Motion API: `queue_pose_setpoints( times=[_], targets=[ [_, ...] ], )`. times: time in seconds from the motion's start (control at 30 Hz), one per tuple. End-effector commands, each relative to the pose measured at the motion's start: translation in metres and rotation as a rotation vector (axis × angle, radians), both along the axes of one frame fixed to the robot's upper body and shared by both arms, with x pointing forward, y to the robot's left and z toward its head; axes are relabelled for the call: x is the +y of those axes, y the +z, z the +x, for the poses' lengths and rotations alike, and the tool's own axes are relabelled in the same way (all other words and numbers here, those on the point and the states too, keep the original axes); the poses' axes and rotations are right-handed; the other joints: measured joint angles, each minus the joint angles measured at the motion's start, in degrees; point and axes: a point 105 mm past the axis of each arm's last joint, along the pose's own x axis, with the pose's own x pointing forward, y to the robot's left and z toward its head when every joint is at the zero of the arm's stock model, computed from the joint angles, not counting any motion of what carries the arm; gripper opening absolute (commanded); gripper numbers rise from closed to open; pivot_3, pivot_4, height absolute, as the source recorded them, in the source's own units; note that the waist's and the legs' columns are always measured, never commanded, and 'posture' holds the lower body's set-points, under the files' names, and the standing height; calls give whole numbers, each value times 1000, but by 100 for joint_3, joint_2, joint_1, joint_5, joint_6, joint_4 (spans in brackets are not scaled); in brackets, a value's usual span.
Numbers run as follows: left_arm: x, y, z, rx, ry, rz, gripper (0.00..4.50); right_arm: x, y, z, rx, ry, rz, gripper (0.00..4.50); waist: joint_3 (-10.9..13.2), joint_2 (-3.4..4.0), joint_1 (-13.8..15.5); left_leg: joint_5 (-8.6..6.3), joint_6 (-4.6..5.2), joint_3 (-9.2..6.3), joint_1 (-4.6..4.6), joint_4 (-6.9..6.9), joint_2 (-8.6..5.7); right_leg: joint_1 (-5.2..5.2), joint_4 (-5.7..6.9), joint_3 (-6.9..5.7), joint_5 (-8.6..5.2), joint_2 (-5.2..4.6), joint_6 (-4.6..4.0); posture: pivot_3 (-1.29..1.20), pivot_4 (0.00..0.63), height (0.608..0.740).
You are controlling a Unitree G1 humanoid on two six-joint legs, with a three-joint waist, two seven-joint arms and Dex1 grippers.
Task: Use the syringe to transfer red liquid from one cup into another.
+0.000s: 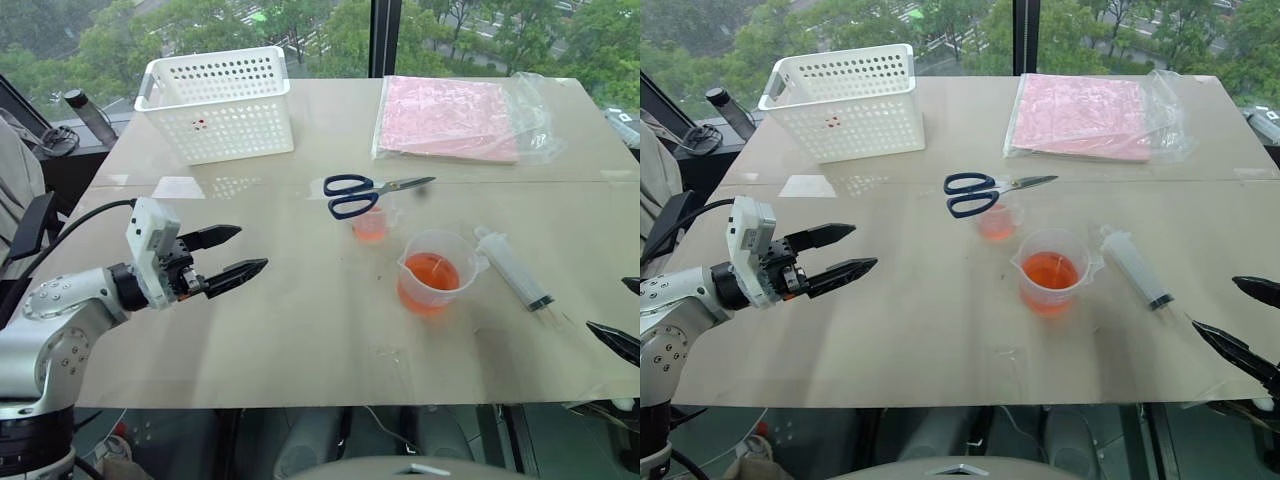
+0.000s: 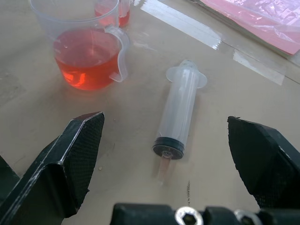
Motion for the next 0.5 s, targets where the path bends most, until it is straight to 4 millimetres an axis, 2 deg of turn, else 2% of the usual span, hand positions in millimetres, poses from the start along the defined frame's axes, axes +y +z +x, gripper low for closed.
queue_pose_setpoints(
  times=[0.03,0.13,0.27,0.43,0.5],
  targets=[
    [-7,16,-1,-58,-33,5,4440,11,13,1,-84,57,-1,4500,0,0,0,0,0,0,0,0,0,0,0,0,0,0,0,0,150,740],
    [-17,24,5,-74,-60,4,4440,33,27,4,-198,140,60,4500,2,-3,-1,-6,9,-1,1,2,2,0,4,-1,0,1,0,0,150,740],
    [-28,40,19,-117,-84,41,4440,53,42,6,-261,220,103,4500,3,-7,9,4,-6,2,2,7,1,0,11,1,0,2,0,0,150,740],
    [-48,54,41,-60,-119,194,4440,77,57,1,-259,336,132,4500,7,-14,20,6,-9,5,0,13,-1,-1,18,2,1,4,2,0,150,740],
    [-58,64,58,22,-115,177,4440,83,62,0,-261,363,141,4500,10,-19,44,6,-9,7,2,13,-1,-1,21,5,1,8,2,0,150,740]
  ],
)
